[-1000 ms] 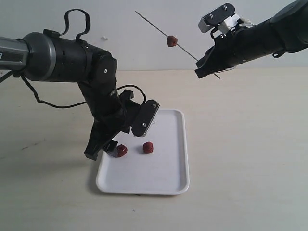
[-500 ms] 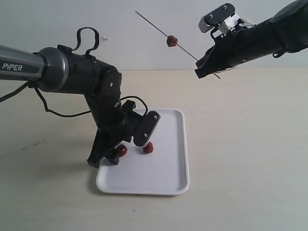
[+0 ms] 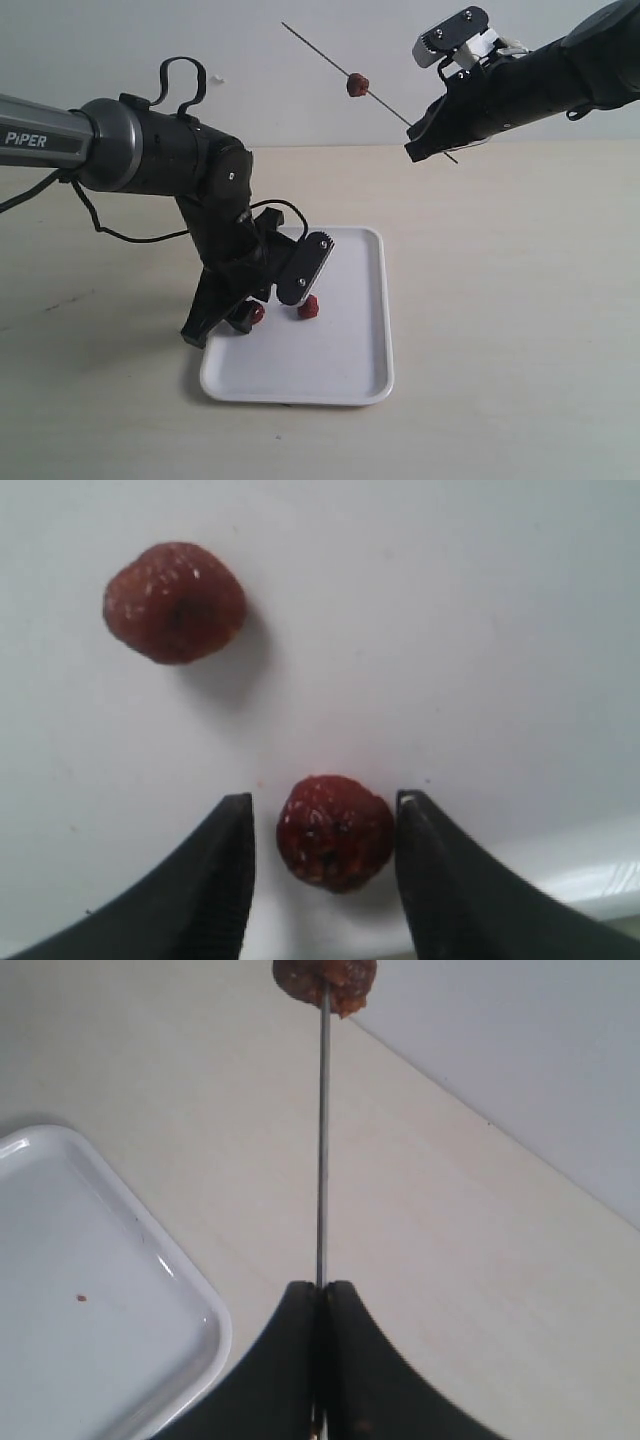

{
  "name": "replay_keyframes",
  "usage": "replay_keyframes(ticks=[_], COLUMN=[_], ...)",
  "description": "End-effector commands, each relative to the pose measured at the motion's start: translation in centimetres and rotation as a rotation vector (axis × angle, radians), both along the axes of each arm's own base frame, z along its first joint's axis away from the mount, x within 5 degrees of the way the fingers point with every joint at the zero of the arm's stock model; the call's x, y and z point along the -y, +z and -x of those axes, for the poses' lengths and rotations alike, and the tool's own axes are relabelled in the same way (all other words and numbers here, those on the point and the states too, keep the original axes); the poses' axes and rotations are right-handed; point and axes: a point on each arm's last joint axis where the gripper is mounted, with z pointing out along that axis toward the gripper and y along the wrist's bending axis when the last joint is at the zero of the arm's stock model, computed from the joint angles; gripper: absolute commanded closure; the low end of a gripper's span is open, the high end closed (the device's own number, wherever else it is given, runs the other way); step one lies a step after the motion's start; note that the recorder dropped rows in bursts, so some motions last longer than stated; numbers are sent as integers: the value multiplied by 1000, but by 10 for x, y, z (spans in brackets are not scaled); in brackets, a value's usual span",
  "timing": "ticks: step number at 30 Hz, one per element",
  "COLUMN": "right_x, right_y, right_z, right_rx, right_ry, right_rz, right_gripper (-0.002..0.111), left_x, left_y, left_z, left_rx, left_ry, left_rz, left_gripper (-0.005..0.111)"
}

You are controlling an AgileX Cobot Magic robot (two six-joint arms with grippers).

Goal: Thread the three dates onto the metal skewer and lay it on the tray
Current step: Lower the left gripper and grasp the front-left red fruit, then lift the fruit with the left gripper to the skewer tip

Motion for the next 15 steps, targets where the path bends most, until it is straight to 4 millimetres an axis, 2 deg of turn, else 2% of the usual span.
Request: replay_keyframes(ticks=[1,5,11,15], right_x=[1,1,1,1], right_y=[6,6,6,6], right_z=[0,0,0,0], right_rx=[12,12,12,12], right_ry=[-10,-12,-12,-12], right_rz=[-14,-18,-18,-18], right_gripper=[108,108,108,108], left_x=[1,1,1,1], left_y=[-2,-2,-2,-2], left_z=[1,1,1,1], left_rx=[1,1,1,1], left_ry=[-6,-6,-6,-6], left_rz=[1,1,1,1], left_gripper=[62,65,82,82])
